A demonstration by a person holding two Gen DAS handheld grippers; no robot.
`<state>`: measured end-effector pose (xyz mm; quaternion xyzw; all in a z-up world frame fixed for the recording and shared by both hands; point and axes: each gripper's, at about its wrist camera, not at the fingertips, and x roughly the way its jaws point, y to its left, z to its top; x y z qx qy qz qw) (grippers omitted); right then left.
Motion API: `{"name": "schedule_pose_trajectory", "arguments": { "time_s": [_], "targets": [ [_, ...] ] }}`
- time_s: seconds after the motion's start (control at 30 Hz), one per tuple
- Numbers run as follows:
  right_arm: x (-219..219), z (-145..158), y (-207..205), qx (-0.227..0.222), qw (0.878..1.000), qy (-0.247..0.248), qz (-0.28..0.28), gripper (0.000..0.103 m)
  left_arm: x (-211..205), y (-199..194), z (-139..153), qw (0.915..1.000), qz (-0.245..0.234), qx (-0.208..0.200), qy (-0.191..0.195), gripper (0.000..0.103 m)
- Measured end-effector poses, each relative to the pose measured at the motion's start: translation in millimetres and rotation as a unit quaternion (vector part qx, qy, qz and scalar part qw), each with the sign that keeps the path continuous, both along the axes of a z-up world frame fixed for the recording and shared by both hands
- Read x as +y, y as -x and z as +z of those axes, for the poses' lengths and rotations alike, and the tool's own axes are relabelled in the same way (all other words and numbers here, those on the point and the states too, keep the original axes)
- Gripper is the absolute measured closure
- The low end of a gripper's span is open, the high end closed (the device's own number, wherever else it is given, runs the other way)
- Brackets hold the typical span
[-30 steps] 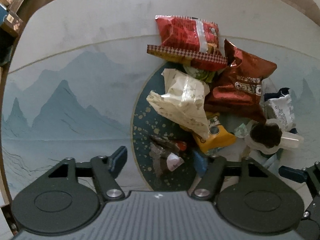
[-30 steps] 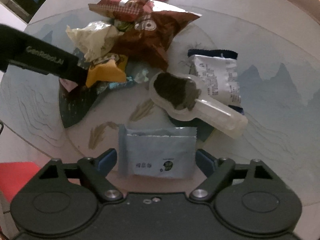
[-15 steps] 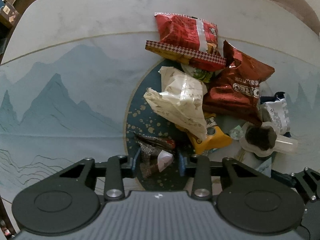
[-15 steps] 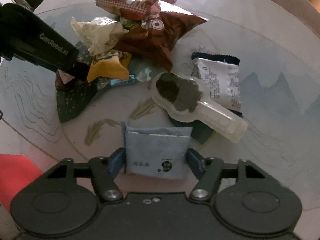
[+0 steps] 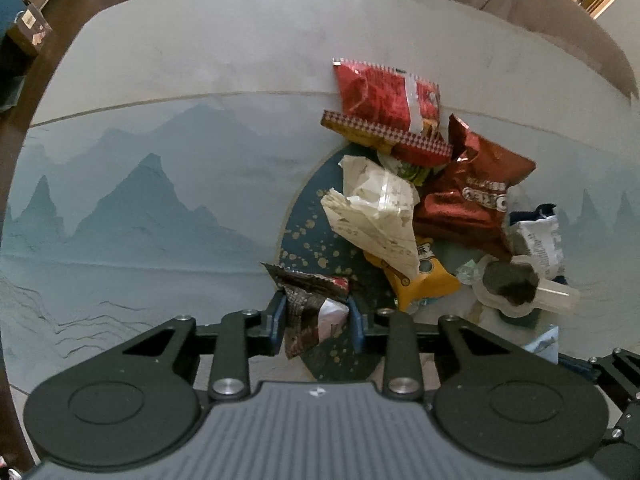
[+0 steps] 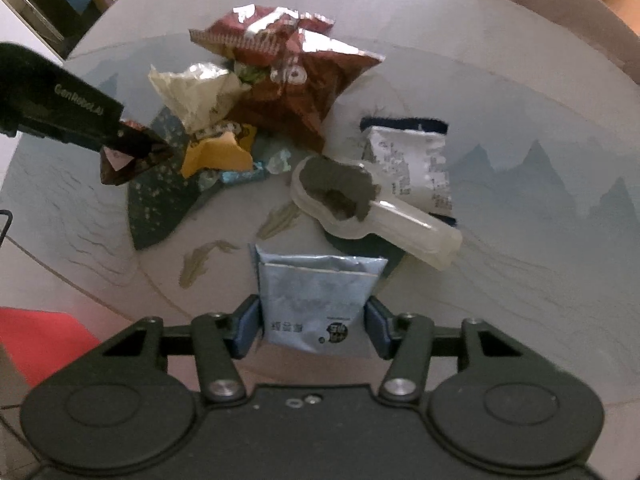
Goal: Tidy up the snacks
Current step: 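Grasp the small brown wrapper with the left tool while the right tool grasps the blue-grey packet, then carry the brown wrapper and blue-grey packet into the box and open both tools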
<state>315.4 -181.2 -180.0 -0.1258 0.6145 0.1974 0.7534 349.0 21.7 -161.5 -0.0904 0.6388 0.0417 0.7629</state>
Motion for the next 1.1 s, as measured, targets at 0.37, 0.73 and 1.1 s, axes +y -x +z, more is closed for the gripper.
{"name": "schedule_pose_trajectory", "arguments": {
  "time_s": [0.37, 0.73, 1.1],
  "targets": [
    [-11.0, 62.6, 18.5, -0.042, 0.999, -0.034, 0.003, 0.049, -1.0, 39.1, 53.0, 0.9981, -0.030, -0.052, -0.013, 0.073],
    [-6.6, 112.8, 66.7, -0.074, 0.995, -0.064, 0.020, 0.049, -5.3, 96.5, 99.0, 0.9946, -0.063, -0.080, -0.017, 0.072],
    [-0.3, 140.6, 120.6, -0.092, 0.992, -0.079, 0.030, 0.049, -16.0, 158.2, 139.8, 0.9887, -0.104, -0.106, -0.014, 0.072]
  ]
}}
